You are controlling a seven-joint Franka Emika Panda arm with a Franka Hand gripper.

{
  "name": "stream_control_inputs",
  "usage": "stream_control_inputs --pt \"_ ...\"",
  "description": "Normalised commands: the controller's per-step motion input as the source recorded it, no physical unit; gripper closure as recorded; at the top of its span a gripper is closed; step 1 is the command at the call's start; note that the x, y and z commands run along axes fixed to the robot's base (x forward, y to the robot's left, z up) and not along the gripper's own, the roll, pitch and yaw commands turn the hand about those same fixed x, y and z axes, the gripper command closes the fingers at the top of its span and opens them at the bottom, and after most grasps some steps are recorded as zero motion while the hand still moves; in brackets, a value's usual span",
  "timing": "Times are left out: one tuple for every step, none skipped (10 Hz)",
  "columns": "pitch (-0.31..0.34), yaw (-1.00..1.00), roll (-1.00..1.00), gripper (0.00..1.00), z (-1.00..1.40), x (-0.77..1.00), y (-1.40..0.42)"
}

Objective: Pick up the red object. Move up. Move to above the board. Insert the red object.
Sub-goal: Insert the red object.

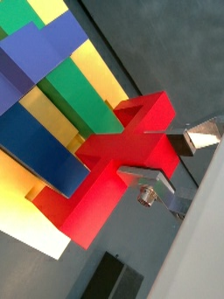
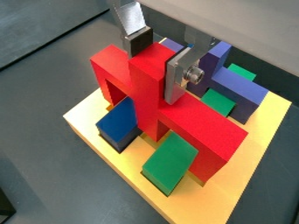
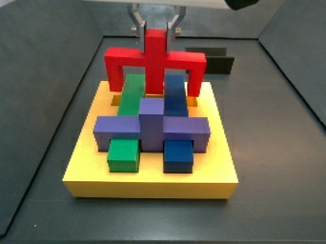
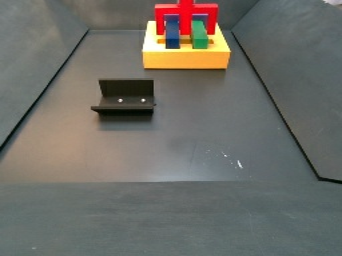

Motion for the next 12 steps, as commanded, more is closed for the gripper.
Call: stream_control_inputs --pt "-0.071 0.0 0.0 1.0 -0.05 -0.03 0.0" --pt "-0.056 0.0 0.0 1.0 -0.04 0.0 0.0" --pt "-0.107 0.0 0.03 1.0 -0.28 0.0 0.0" --pt "-0.14 0.0 0.14 1.0 -0.48 0.0 -0.04" --pt "-0.153 0.0 0.19 1.0 -0.51 0.0 -0.09" --pt "-0.147 0.0 0.24 1.0 -0.49 0.01 -0.08" --pt "-0.131 0.0 0.39 1.0 -0.43 0.04 -0.06" --pt "-0.076 0.0 0.47 1.0 -0.3 0.03 0.0" --pt "-0.03 0.0 0.45 1.0 -0.19 0.0 0.05" --pt "0.0 0.0 0.33 1.0 -0.01 0.0 0.07" --pt "0.0 0.0 0.25 1.0 0.0 0.0 0.0" --pt "0.0 0.0 0.26 1.0 0.0 -0.01 0.0"
